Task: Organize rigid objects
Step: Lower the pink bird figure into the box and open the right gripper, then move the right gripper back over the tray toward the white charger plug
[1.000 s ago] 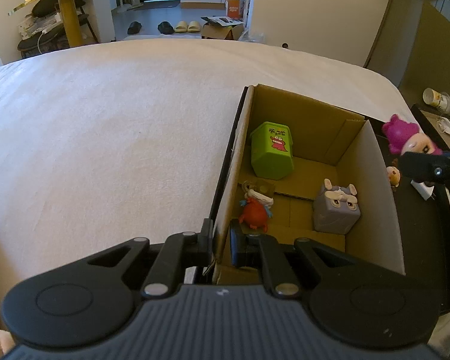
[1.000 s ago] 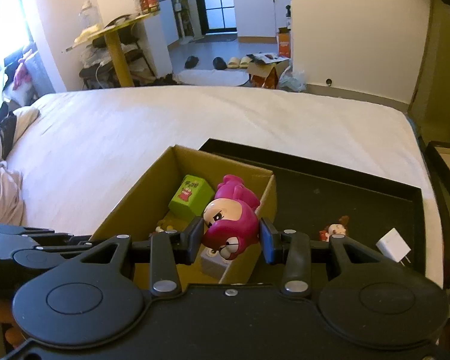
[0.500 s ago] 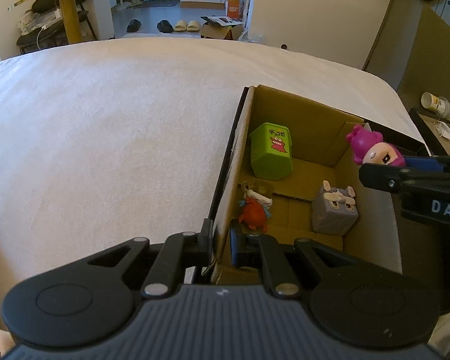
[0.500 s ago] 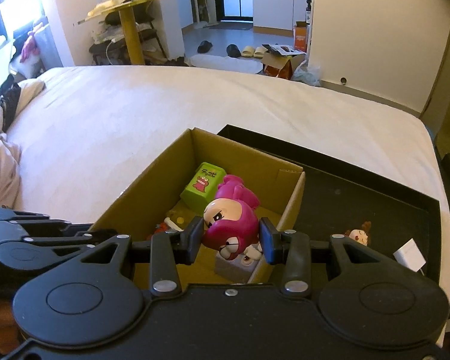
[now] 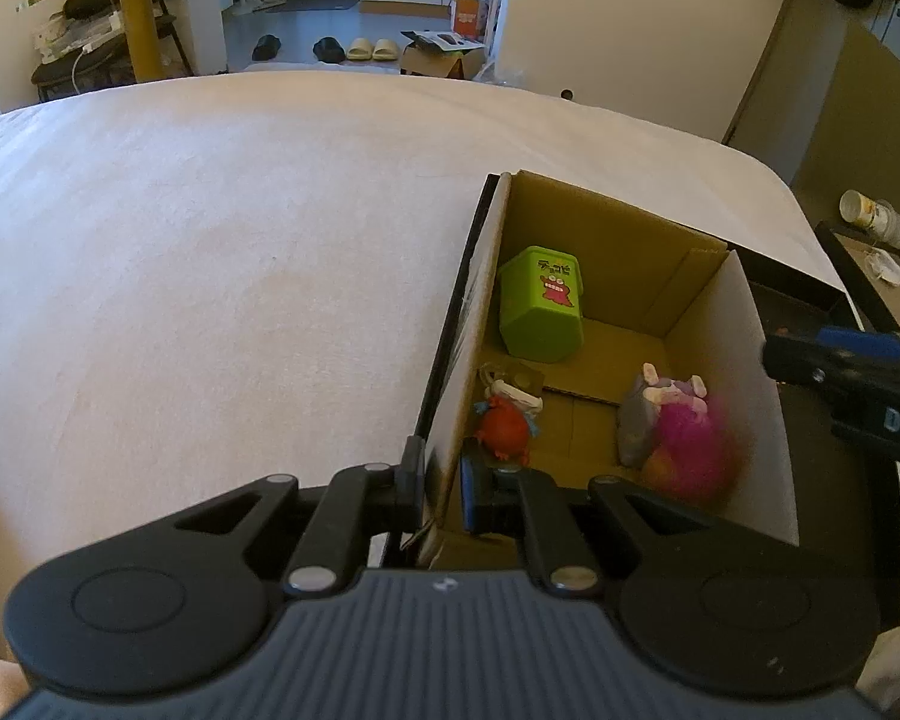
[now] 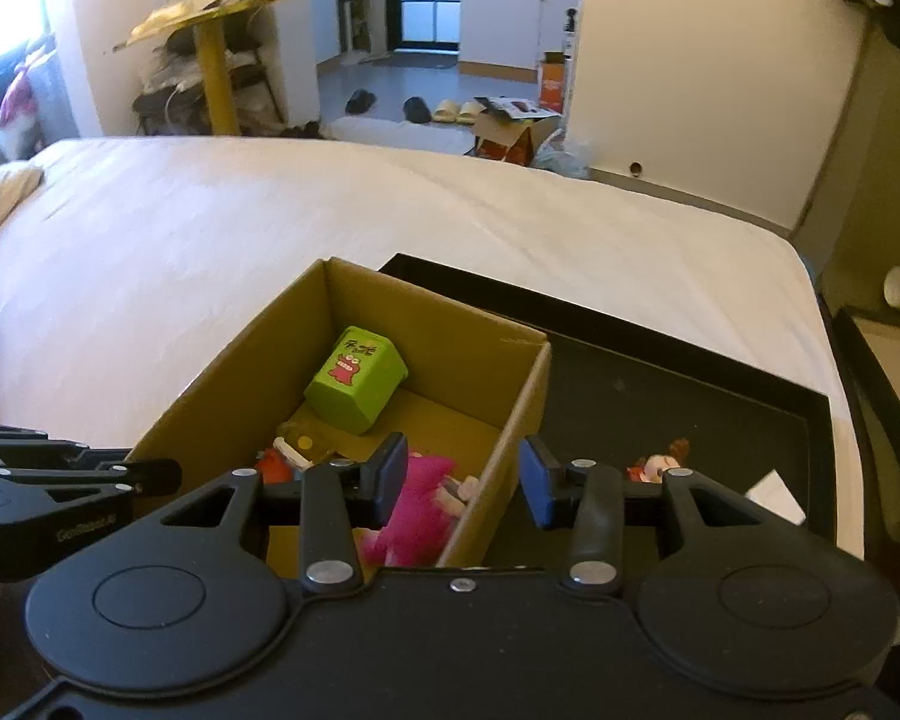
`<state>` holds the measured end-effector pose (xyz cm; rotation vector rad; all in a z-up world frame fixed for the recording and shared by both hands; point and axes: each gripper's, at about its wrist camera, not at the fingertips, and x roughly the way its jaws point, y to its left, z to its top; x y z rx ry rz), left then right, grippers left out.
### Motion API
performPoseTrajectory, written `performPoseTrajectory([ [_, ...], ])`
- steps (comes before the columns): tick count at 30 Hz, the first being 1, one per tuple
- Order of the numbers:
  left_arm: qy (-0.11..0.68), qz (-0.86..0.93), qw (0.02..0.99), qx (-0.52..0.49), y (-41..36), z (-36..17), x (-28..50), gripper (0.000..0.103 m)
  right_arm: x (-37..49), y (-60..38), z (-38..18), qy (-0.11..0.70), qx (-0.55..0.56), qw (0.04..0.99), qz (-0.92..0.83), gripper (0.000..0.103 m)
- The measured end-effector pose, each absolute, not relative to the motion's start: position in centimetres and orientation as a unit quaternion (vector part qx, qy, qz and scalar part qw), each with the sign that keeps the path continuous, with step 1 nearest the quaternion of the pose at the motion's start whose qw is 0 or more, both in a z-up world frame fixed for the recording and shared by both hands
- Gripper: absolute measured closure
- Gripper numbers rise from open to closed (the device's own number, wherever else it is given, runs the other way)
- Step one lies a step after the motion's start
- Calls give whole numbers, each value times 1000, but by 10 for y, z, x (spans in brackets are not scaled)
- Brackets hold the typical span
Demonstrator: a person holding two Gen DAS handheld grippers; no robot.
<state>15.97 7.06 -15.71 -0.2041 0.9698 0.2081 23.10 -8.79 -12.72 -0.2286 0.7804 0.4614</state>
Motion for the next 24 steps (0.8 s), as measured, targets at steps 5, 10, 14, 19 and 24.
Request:
performPoseTrajectory([
  [5,465,103,875,-89,66,-157,161,93,226,-106,-127,378,-94,896,213,61],
  [10,465,107,875,-81,63,-156,161,93,231,-123,-125,378,-82,900,202,61],
  [14,466,110,875,-75,61,-157,162,93,234,-139,-128,383,-68,901,191,61],
  [19,466,113,875,-68,58,-157,163,93,236,-154,-131,382,-62,903,184,61],
  [24,467,115,875,-61,55,-157,163,93,238,-167,-134,384,-57,904,178,61],
])
